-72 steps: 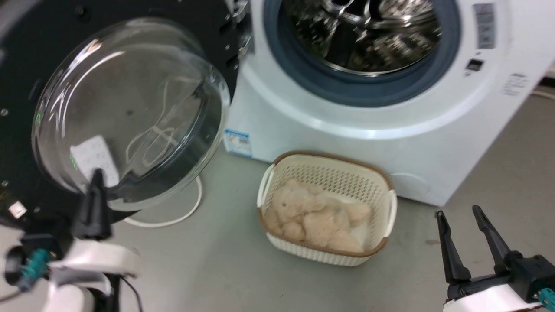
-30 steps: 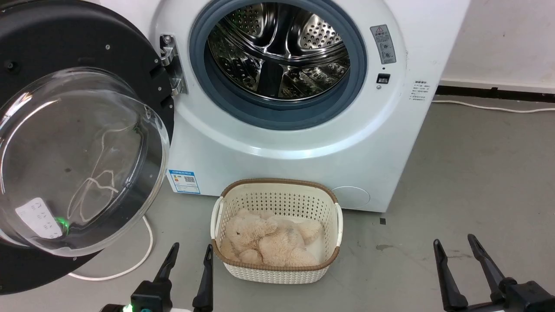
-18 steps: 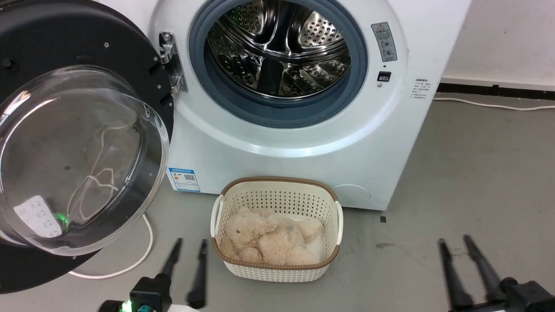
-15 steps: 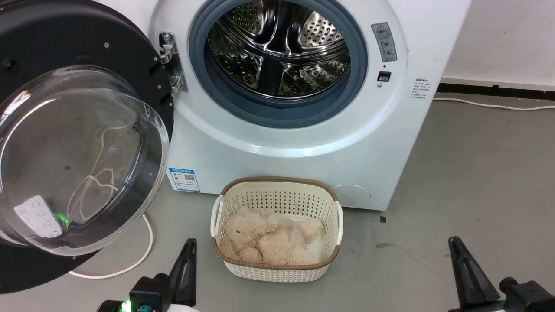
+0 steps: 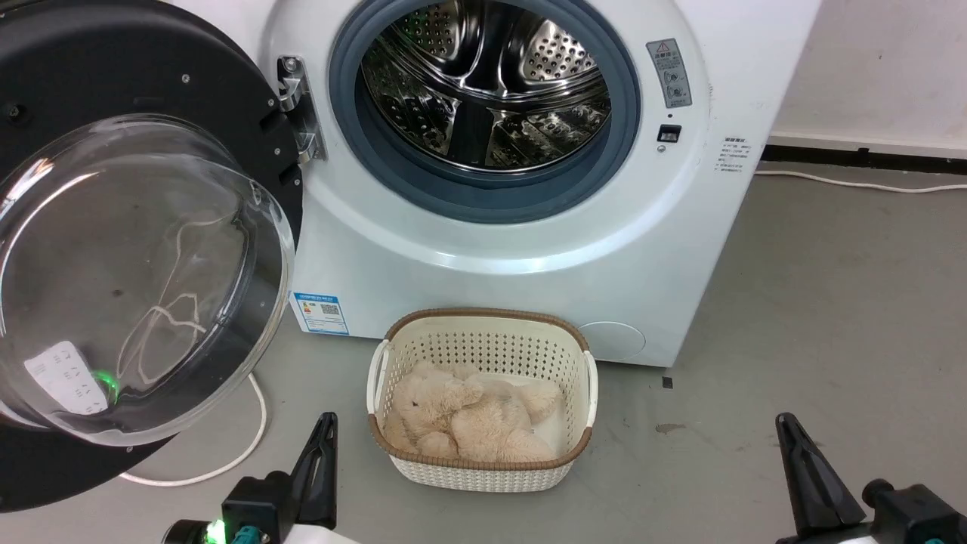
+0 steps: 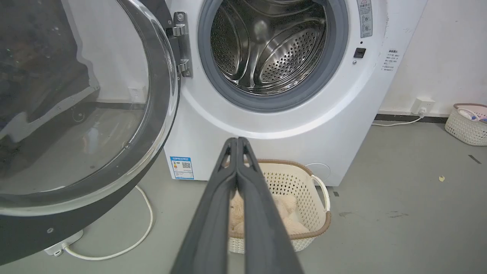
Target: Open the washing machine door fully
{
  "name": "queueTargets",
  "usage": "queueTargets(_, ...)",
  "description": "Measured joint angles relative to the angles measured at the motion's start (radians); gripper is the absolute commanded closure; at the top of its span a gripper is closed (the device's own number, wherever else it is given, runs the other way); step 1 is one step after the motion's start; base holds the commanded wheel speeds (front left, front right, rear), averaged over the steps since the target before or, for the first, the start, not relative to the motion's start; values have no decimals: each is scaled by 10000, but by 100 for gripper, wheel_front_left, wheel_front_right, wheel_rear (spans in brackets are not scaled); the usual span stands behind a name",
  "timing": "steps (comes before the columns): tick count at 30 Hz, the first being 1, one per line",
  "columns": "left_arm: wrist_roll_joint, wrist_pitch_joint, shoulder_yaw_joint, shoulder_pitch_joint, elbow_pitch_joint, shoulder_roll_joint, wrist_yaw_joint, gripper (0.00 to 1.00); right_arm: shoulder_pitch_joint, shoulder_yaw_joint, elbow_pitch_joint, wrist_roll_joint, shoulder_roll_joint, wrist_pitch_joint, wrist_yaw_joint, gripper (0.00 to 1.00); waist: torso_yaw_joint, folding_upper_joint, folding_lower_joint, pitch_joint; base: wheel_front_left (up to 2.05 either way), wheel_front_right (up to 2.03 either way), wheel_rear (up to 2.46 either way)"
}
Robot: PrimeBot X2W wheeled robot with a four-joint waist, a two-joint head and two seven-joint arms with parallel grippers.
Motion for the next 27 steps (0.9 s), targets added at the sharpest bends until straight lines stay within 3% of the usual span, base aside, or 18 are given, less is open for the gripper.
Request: queueTargets(27,550,483,602,-4,-163,-332,-355,100,-263,132,-21,-153,0,571,0,100,-53,0,0,-4,0,0,0)
